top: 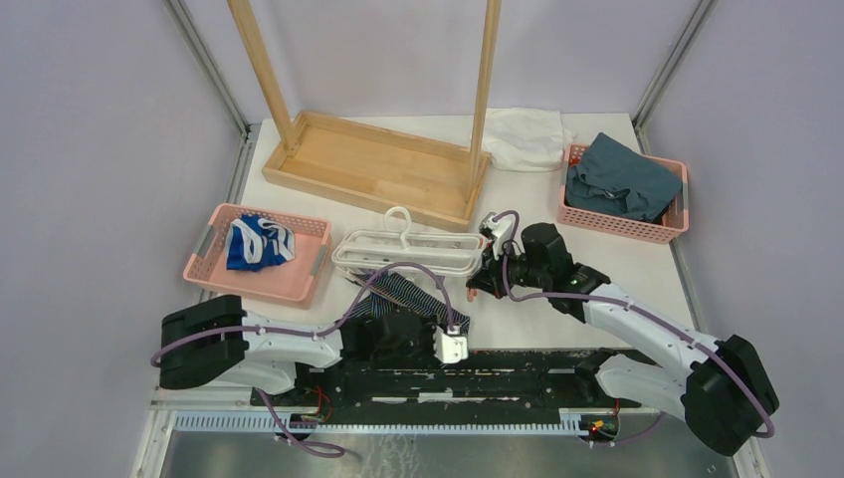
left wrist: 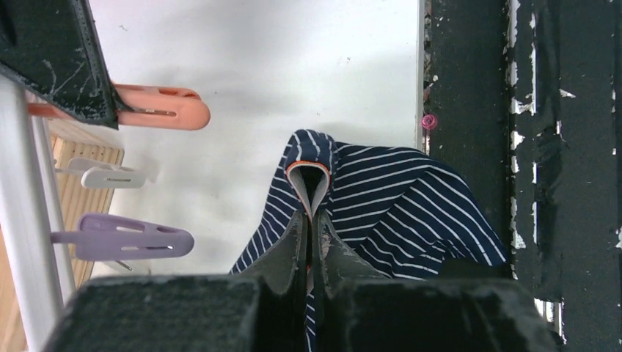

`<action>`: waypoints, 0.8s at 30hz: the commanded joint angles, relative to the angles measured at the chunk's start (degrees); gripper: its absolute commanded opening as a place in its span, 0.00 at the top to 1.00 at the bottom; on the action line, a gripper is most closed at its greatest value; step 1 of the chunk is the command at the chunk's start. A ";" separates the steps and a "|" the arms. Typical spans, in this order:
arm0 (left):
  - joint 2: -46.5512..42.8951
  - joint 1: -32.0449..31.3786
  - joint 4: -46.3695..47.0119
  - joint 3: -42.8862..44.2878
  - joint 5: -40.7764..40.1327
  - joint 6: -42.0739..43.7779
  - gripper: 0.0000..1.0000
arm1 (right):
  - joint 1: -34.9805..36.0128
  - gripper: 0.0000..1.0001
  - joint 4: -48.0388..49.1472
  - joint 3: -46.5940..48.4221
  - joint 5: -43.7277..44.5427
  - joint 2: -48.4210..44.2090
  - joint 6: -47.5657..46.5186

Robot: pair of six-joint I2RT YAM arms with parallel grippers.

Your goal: Clip the underwear to the hanger

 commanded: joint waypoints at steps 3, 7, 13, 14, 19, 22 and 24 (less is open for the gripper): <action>-3.15 1.62 -11.32 8.22 8.63 1.54 0.97 | 0.02 0.99 6.89 0.44 -4.10 -4.44 4.88; -3.32 3.59 -14.44 10.90 12.69 1.72 0.97 | 0.06 0.99 10.01 -0.44 -6.24 -5.64 8.02; -2.70 6.57 -16.20 14.27 16.48 1.64 0.97 | 0.04 0.99 11.85 -0.67 -9.46 -6.80 10.64; -2.70 7.19 -16.25 14.48 17.50 1.60 0.97 | 0.03 0.99 11.85 -0.67 -9.89 -6.98 10.78; -3.45 9.32 -16.21 15.36 20.05 1.74 0.97 | 0.03 0.99 11.29 -0.33 -12.10 -7.44 11.24; -3.89 10.03 -16.31 15.76 21.01 1.93 0.97 | 0.01 0.99 11.07 -0.30 -12.67 -7.38 11.19; -3.97 10.39 -16.57 16.02 21.39 2.06 0.97 | 0.06 0.99 10.79 -0.23 -13.24 -7.24 10.99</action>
